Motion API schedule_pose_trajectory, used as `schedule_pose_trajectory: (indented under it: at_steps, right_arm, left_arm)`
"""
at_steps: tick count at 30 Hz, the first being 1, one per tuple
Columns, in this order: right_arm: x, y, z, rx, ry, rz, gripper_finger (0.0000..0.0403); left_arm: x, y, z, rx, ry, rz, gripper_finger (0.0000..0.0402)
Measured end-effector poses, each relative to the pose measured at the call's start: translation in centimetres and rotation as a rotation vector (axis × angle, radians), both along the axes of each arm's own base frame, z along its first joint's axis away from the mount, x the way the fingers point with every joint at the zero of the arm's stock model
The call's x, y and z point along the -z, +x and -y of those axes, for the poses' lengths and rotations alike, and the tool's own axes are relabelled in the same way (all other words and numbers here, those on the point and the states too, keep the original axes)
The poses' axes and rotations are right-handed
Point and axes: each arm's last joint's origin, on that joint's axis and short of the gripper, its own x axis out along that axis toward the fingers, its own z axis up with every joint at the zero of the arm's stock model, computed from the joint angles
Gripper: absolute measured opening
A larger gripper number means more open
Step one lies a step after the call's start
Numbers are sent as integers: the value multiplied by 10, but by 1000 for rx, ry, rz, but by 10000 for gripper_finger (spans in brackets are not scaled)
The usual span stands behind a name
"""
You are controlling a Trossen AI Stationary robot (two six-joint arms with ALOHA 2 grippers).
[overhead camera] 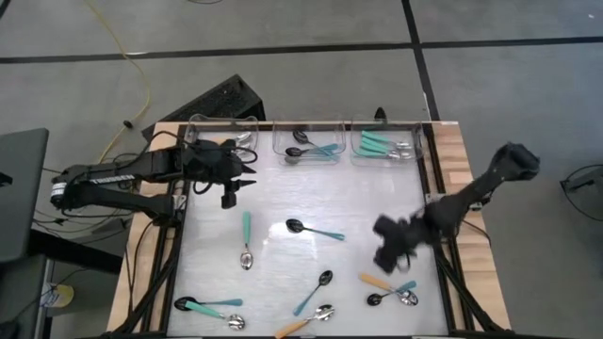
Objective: Sort silverware by color (type)
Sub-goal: Put the yellow spoon into the left transparent bin
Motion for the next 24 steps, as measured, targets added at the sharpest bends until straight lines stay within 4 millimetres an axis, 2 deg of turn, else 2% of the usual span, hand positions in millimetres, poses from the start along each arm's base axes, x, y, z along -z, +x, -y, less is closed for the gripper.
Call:
schedule_pose_trajectory:
  at_steps: [4,9,17,19,24]
  right_arm:
    - [22,-4,-46,49,59,-71,255]
    - [52,-3,-77,12,17,-145,255]
    - [88,6,-107,-104,-122,-231,233]
    - [98,8,-109,-111,-166,-272,225]
    - [109,13,-113,-128,-240,-325,200]
  left_arm:
    - [-2,2,0,27,0,28,116]
    - [-6,4,0,46,25,65,116]
    - [-5,4,0,28,-4,68,116]
    - [-5,4,0,22,-12,70,116]
    - [-5,4,0,7,-35,75,116]
